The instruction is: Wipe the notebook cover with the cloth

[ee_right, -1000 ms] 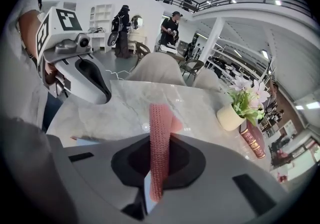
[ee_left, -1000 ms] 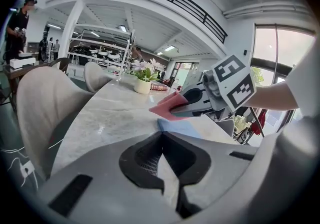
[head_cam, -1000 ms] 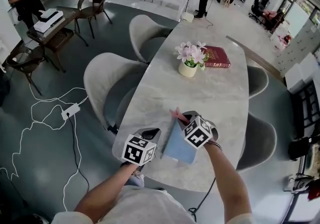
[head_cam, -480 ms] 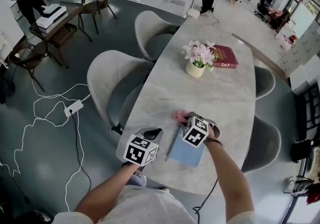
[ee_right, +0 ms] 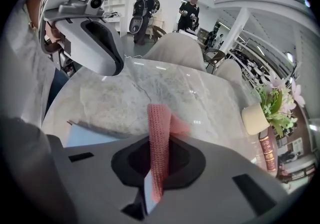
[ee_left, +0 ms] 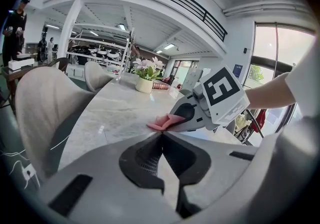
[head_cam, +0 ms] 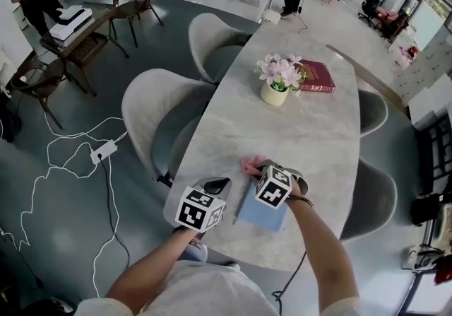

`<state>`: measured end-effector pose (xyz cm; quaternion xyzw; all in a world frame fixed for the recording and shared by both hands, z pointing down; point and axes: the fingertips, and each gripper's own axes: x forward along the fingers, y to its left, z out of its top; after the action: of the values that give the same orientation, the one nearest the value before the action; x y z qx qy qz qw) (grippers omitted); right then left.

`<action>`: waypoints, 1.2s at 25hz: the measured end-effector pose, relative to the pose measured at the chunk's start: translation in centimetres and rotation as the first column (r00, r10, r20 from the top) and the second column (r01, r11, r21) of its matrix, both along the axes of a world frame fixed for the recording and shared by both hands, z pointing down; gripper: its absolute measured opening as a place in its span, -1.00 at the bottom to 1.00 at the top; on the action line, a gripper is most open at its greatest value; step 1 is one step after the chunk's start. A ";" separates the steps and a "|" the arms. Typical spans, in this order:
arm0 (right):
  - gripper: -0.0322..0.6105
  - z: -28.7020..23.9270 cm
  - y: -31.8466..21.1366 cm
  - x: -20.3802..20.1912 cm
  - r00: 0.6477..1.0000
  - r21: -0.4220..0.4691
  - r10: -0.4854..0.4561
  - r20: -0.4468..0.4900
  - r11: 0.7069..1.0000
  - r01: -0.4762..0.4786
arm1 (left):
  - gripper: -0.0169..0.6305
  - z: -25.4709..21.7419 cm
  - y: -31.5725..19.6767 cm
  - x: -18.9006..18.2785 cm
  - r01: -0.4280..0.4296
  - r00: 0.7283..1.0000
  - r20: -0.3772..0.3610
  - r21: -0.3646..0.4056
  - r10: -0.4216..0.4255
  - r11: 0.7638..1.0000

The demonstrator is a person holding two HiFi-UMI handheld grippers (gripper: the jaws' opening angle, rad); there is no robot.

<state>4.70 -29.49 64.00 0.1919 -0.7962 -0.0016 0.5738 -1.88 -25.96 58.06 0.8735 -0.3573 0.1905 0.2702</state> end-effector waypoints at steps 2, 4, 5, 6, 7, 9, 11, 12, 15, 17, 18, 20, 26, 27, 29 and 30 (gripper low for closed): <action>-0.85 -0.1 0.4 -0.3 1.000 -0.003 -0.005 0.006 1.000 0.005 | -0.92 -0.1 0.1 -0.1 0.002 1.000 0.000 0.002 -0.002 1.000; -0.85 -0.1 0.9 -0.5 1.000 -0.010 -0.013 0.012 1.000 0.013 | -0.92 -0.2 0.3 -0.1 0.004 1.000 0.001 0.002 -0.004 1.000; -0.85 0.0 1.2 -0.6 1.000 -0.013 -0.017 0.015 1.000 0.017 | -0.92 -0.2 0.4 -0.1 0.005 1.000 0.001 0.003 -0.005 1.000; -0.85 0.0 1.5 -0.7 1.000 -0.015 -0.022 0.017 1.000 0.023 | -0.92 -0.2 0.5 -0.1 0.006 1.000 0.002 0.004 -0.006 1.000; -0.85 0.0 1.8 -0.7 0.999 -0.016 -0.028 0.018 0.999 0.028 | -0.92 -0.2 0.6 -0.1 0.007 1.000 0.002 0.005 -0.007 1.000; -0.85 -0.1 2.3 -0.9 0.999 -0.018 -0.037 0.019 0.999 0.037 | -0.92 -0.4 0.7 -0.2 0.011 1.000 0.001 0.008 -0.011 1.000; -0.85 -0.1 2.9 -1.1 0.999 -0.022 -0.046 0.021 0.999 0.047 | -0.93 -0.6 0.8 -0.3 0.015 1.000 -0.001 0.011 -0.015 1.000; -0.85 -0.2 3.2 -1.3 0.998 -0.026 -0.051 0.023 0.998 0.052 | -0.92 -0.7 0.9 -0.3 0.016 1.000 -0.001 0.013 -0.016 1.000; -0.85 -0.3 4.2 -1.7 0.997 -0.038 -0.064 0.034 0.997 0.066 | -0.92 -0.9 1.3 -0.1 0.018 1.000 -0.002 0.016 -0.018 1.000; -0.85 -0.4 5.0 -1.9 0.997 -0.044 -0.071 0.041 0.996 0.072 | -0.92 -0.9 1.7 -0.1 0.020 1.000 -0.001 0.016 -0.020 1.000; -0.85 -0.5 5.3 -2.0 0.996 -0.045 -0.073 0.044 0.996 0.075 | -0.92 -1.0 1.9 0.0 0.021 1.000 0.000 0.017 -0.021 1.000; -0.85 -0.5 5.9 -2.1 0.996 -0.049 -0.075 0.051 0.996 0.078 | -0.92 -1.0 2.2 0.0 0.023 1.000 0.001 0.018 -0.023 1.000; -0.85 -0.6 7.7 -2.5 0.994 -0.063 -0.085 0.070 0.994 0.090 | -0.92 -1.2 3.1 0.2 0.029 1.000 0.000 0.018 -0.029 0.999; -0.85 -0.6 8.0 -2.6 0.993 -0.064 -0.087 0.074 0.994 0.092 | -0.93 -1.3 3.3 0.3 0.030 1.000 -0.001 0.019 -0.030 0.999; -0.85 -0.7 8.7 -2.9 0.992 -0.065 -0.093 0.083 0.993 0.099 | -0.92 -1.3 3.6 0.4 0.032 1.000 -0.001 0.021 -0.031 0.999; -0.85 -0.7 9.0 -3.0 0.991 -0.065 -0.097 0.087 0.993 0.103 | -0.92 -1.3 3.8 0.4 0.033 0.999 -0.001 0.022 -0.033 0.999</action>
<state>1.71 -20.50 63.32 0.1316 -0.8277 0.0054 0.5454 -1.44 -22.18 56.76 0.8705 -0.3735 0.1817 0.2641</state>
